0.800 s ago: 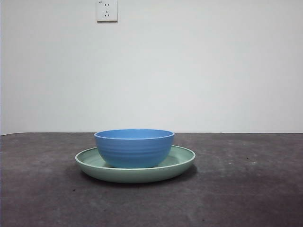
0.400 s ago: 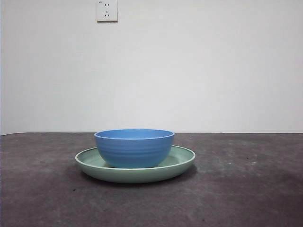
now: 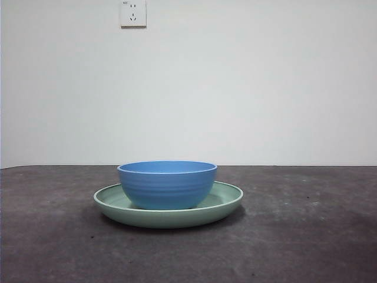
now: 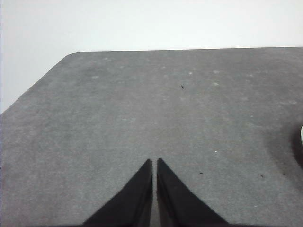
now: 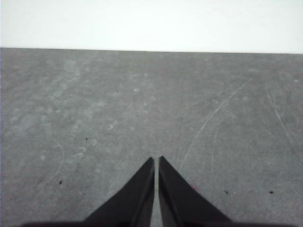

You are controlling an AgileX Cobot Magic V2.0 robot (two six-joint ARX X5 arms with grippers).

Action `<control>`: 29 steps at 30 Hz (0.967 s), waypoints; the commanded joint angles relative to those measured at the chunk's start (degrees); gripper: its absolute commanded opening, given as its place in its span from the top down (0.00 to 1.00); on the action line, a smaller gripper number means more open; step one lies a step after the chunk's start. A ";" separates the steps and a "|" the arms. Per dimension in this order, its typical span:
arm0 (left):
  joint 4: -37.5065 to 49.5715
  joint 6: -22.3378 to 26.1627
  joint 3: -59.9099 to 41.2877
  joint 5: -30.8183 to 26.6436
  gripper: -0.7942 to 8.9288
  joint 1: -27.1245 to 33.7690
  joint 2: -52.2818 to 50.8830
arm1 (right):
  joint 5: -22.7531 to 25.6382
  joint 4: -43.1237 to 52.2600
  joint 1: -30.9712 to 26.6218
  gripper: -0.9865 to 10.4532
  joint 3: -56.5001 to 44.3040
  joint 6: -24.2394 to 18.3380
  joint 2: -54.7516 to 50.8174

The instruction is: Pick up the blue bowl, put it on the green plate, put it on desk

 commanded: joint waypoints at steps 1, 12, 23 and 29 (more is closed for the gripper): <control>-0.46 -0.15 -1.18 -0.11 0.90 0.11 -0.04 | 0.02 0.85 -0.04 0.91 -0.26 0.61 -0.15; -0.46 -0.15 -1.18 -0.11 0.90 0.11 -0.04 | 0.04 2.54 -0.04 0.91 -0.24 0.61 -0.15; -0.46 -0.15 -1.18 -0.11 0.90 0.11 -0.04 | 0.04 2.54 -0.04 0.91 -0.24 0.61 -0.15; -0.46 -0.15 -1.18 -0.11 0.90 0.11 -0.04 | 0.04 2.54 -0.04 0.91 -0.24 0.61 -0.15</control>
